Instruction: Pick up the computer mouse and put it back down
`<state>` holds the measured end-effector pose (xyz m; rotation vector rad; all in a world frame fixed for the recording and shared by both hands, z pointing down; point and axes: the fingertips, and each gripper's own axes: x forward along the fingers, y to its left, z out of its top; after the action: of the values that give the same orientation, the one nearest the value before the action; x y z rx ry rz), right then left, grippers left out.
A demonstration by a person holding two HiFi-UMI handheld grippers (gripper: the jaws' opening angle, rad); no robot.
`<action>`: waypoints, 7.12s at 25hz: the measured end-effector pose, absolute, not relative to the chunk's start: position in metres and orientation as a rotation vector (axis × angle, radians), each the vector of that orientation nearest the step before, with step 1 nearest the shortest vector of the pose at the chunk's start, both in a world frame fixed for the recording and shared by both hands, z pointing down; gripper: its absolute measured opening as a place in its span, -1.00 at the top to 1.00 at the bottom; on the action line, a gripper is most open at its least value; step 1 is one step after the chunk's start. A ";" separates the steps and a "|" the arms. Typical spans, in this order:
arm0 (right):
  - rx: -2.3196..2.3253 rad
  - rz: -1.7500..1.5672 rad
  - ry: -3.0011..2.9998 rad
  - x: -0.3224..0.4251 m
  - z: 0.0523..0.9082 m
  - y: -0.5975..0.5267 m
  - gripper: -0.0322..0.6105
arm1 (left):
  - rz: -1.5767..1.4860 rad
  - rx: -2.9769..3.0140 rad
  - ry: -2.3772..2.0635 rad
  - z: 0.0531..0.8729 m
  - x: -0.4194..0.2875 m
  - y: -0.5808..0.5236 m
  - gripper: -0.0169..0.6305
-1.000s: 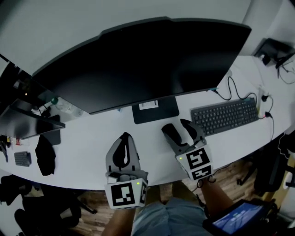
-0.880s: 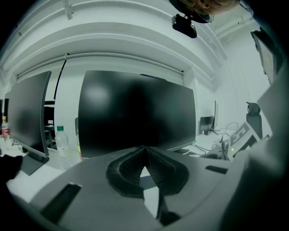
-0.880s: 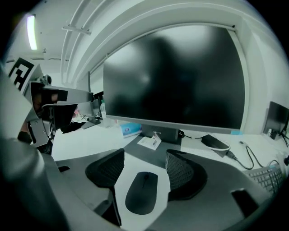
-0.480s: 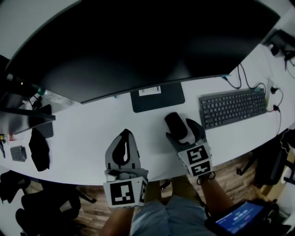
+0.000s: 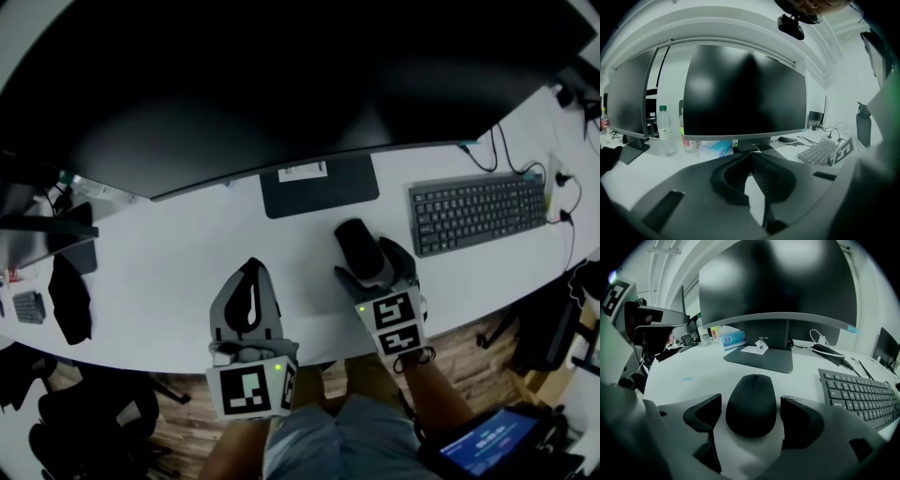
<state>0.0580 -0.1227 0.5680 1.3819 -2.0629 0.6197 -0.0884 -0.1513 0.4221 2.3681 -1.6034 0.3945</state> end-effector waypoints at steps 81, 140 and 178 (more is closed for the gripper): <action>1.124 0.405 -2.432 -0.078 0.468 -0.147 -0.04 | 0.273 2.229 -2.032 0.339 -0.210 -0.133 0.93; 1.337 0.245 -2.571 -0.050 0.350 -0.147 0.26 | 0.055 2.467 -1.912 0.262 -0.157 -0.130 0.93; 1.630 -0.138 -2.643 0.021 0.225 -0.134 0.86 | -0.119 2.685 -1.827 0.185 -0.080 -0.119 0.93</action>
<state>0.0209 -0.1341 0.2248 1.6300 -2.6429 -0.1384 -0.0795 -0.1187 0.1852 2.6845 -1.8273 -0.1194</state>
